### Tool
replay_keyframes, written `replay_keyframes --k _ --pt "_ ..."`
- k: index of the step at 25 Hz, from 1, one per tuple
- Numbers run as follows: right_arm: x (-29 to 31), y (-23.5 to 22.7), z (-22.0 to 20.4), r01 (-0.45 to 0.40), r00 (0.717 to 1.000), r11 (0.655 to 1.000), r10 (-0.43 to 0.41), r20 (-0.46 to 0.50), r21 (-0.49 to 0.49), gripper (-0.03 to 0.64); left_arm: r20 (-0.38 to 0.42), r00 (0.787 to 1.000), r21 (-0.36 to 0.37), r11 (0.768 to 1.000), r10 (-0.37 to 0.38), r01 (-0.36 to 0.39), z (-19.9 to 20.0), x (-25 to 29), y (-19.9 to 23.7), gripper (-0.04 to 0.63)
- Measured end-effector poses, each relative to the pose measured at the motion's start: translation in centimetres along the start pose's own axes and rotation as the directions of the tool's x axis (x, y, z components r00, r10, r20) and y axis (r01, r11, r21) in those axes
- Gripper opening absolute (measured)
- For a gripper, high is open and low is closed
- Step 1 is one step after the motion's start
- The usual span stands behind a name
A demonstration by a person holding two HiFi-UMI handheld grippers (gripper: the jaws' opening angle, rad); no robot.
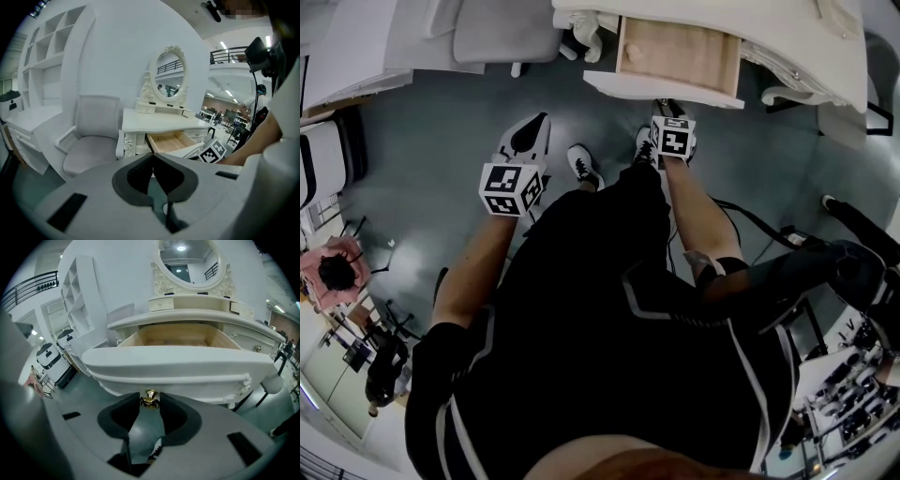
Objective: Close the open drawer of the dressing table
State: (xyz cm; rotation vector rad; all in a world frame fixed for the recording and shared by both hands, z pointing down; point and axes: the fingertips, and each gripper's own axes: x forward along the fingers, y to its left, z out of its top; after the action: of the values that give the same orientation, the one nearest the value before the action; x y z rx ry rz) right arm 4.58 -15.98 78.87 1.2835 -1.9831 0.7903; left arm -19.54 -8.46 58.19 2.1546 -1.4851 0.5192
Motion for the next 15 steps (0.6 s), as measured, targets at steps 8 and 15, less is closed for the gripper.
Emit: replay_keyframes --k 8,15 --pt "2.0 -1.2 2.4 -0.048 0.998 0.999 0.048 -0.031 -0.012 0.143 0.051 0.996 -0.019 0.997 0.077 -0.076 3.8 0.9 -0.2 0.005" --pt "3.8 -2.3 4.6 -0.110 0.993 0.991 0.106 -0.056 -0.070 0.147 0.097 0.980 -0.064 0.984 0.172 -0.166 6.9 1.6 -0.3 0.005"
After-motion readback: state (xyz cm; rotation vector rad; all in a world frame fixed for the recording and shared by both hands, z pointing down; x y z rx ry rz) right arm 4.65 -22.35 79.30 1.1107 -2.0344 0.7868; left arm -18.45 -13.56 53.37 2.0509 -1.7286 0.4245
